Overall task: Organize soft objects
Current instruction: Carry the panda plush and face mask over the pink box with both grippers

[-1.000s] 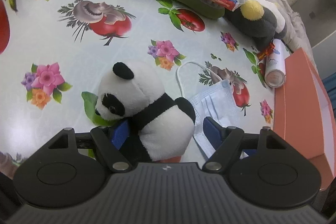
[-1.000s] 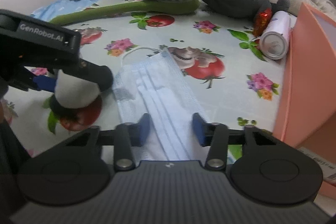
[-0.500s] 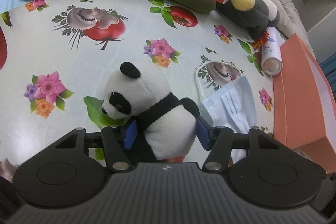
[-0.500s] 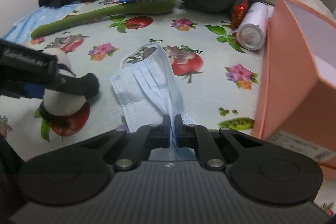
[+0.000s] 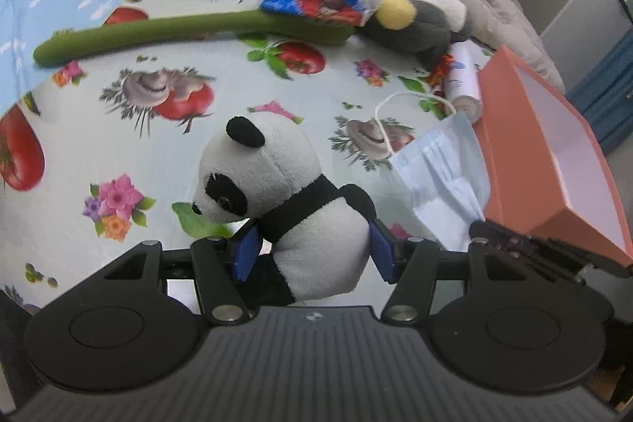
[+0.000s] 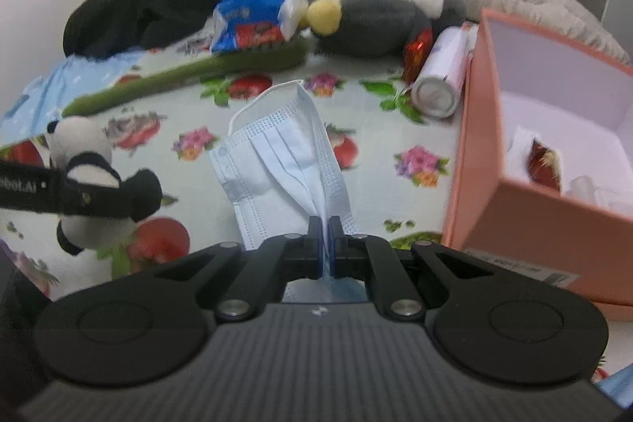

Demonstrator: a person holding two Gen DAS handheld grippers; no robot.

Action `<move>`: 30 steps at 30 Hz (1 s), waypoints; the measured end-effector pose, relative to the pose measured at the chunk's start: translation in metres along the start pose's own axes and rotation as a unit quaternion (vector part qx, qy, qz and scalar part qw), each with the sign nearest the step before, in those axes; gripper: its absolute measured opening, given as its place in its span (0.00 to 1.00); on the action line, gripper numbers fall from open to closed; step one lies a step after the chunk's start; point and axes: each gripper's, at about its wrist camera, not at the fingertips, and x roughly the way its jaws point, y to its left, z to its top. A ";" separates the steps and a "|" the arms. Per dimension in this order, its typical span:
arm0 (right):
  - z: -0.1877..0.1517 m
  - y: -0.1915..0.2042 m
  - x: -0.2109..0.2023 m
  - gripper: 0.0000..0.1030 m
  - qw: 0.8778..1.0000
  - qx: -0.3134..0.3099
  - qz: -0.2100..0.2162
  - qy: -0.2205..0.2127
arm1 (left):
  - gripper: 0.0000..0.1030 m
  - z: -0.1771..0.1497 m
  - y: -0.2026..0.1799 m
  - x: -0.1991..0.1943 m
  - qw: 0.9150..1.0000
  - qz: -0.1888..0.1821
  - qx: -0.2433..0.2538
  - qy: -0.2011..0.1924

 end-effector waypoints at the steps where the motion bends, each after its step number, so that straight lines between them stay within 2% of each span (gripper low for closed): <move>1: 0.002 -0.001 -0.005 0.06 1.000 0.003 -0.002 -0.005 | 0.62 0.001 -0.003 -0.004 1.000 -0.003 0.005 -0.002; 18: 0.029 -0.034 -0.111 0.07 0.993 0.075 -0.013 -0.094 | 0.62 0.009 -0.083 -0.057 0.993 -0.075 0.092 -0.030; 30: 0.012 -0.079 -0.169 0.07 0.983 0.117 -0.063 -0.124 | 0.62 -0.001 -0.172 -0.064 0.977 -0.140 0.156 -0.029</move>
